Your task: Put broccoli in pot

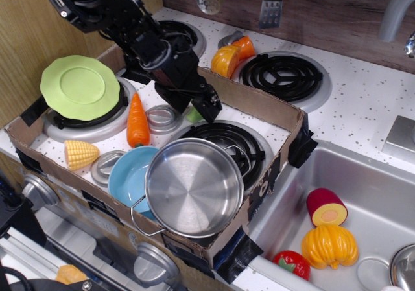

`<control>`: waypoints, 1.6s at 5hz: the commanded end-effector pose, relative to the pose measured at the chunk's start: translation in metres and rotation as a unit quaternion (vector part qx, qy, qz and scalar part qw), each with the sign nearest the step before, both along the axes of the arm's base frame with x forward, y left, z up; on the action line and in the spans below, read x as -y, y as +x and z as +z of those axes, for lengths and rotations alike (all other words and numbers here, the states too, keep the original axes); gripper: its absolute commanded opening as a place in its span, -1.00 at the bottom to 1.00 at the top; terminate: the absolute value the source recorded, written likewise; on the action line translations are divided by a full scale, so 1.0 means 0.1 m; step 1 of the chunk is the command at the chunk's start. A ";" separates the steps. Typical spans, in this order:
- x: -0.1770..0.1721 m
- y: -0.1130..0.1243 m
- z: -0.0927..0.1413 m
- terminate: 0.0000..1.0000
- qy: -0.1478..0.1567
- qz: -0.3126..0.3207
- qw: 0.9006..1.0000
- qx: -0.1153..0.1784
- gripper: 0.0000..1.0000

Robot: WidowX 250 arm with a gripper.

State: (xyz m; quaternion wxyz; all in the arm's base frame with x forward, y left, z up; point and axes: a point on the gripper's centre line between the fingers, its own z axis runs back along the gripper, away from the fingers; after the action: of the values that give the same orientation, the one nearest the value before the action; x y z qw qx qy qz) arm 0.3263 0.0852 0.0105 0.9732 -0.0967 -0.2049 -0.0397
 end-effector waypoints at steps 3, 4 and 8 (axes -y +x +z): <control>0.02 0.08 0.29 -1.00 0.084 -0.013 0.995 0.044 -1.00; -0.01 0.09 0.50 -1.00 0.108 -0.009 0.993 0.045 -1.00; 0.39 -0.80 1.26 -1.00 0.160 0.147 0.975 0.039 -1.00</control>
State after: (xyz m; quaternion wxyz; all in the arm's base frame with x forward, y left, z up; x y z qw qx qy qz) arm 0.2409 0.0495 0.1318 0.9652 0.0896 -0.2348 0.0731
